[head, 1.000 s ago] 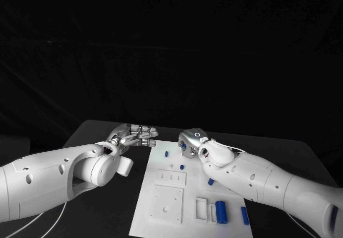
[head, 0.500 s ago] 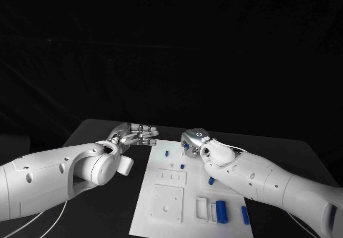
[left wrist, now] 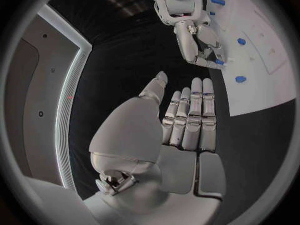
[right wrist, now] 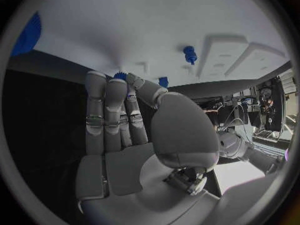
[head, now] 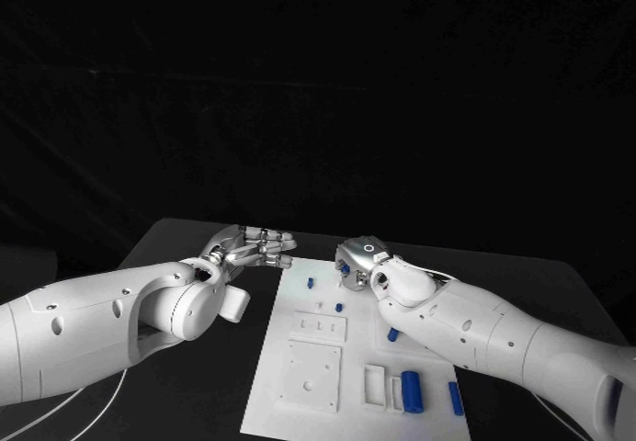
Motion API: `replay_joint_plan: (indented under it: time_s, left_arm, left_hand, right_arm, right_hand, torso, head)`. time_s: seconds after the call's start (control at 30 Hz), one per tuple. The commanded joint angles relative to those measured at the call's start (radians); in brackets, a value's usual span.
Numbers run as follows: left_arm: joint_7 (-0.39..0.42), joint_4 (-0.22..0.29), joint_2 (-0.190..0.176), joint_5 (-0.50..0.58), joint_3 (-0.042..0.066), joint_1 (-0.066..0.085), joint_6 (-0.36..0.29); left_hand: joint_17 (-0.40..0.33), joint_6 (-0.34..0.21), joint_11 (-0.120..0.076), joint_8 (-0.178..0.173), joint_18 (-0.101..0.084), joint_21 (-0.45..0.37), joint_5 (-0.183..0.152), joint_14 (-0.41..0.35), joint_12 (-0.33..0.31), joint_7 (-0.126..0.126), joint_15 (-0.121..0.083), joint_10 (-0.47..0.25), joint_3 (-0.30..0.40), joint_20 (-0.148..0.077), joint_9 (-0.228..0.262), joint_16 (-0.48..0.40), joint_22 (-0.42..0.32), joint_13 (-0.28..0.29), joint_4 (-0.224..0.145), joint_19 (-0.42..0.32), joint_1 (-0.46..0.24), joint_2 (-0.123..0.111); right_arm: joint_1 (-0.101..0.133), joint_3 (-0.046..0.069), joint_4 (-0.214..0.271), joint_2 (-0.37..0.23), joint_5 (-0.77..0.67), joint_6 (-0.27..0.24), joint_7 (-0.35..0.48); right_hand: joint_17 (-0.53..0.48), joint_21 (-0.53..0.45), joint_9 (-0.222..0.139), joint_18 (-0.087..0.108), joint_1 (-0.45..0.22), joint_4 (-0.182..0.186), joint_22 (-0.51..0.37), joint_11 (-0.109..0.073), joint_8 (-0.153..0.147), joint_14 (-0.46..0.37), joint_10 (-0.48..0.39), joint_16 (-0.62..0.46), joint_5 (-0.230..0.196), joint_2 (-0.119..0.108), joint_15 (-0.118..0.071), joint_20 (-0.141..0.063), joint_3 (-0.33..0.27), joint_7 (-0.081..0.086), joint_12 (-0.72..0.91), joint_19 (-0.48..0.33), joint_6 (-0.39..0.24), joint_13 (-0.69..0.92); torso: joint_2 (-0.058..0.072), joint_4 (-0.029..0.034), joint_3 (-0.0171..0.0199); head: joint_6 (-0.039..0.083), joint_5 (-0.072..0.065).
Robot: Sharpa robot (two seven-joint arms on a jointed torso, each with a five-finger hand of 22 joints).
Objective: Assemble the parts on the task board
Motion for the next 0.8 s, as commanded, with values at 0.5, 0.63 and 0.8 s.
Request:
replay_joint_plan:
  time_s: [0.5, 0.63, 0.8]
  left_arm:
    - [0.001, 0.004, 0.004, -0.008, 0.001, 0.01, 0.018]
    - [0.001, 0.004, 0.005, -0.009, 0.001, 0.011, 0.018]
    - [0.0, 0.004, 0.004, -0.009, 0.001, 0.012, 0.018]
  left_hand:
    - [0.0, -0.006, 0.003, 0.0, -0.004, 0.007, -0.006, 0.0, 0.005, 0.0, 0.009, -0.008, -0.007, 0.003, 0.001, -0.005, -0.004, 0.002, 0.002, -0.001, -0.003, 0.005]
    - [0.0, -0.006, 0.003, 0.0, -0.004, 0.007, -0.006, 0.0, 0.005, 0.0, 0.009, -0.008, -0.007, 0.003, 0.001, -0.005, -0.004, 0.002, 0.002, -0.001, -0.003, 0.005]
    - [0.0, -0.006, 0.003, 0.0, -0.004, 0.007, -0.006, 0.0, 0.005, 0.0, 0.009, -0.008, -0.007, 0.003, 0.001, -0.005, -0.004, 0.002, 0.002, -0.001, -0.003, 0.005]
  right_arm:
    - [-0.003, -0.008, -0.018, 0.012, 0.005, 0.024, 0.02]
    - [-0.003, -0.008, -0.021, 0.012, 0.016, 0.037, 0.028]
    - [-0.003, -0.009, -0.023, 0.011, 0.021, 0.046, 0.032]
  right_hand:
    - [-0.004, -0.029, -0.004, 0.011, 0.006, -0.002, 0.009, -0.012, 0.001, 0.003, -0.012, -0.007, 0.001, 0.005, 0.011, 0.011, 0.006, 0.015, 0.001, 0.008, -0.031, 0.002]
    - [-0.007, -0.041, -0.005, 0.016, 0.007, -0.004, 0.008, 0.001, 0.001, 0.004, -0.055, -0.008, -0.006, -0.005, 0.021, 0.021, 0.016, 0.021, 0.001, 0.01, -0.066, 0.002]
    - [-0.01, -0.047, -0.004, 0.02, 0.009, -0.002, 0.011, 0.0, 0.002, 0.004, -0.053, -0.007, -0.009, -0.007, 0.021, 0.024, 0.016, 0.021, 0.001, 0.014, -0.066, 0.002]
  torso:
    - [0.002, -0.0005, -0.0026]
    - [0.002, -0.0018, -0.003]
    - [0.002, -0.0027, -0.0034]
  head:
    - [-0.002, 0.003]
    - [-0.005, 0.004]
    - [-0.006, 0.005]
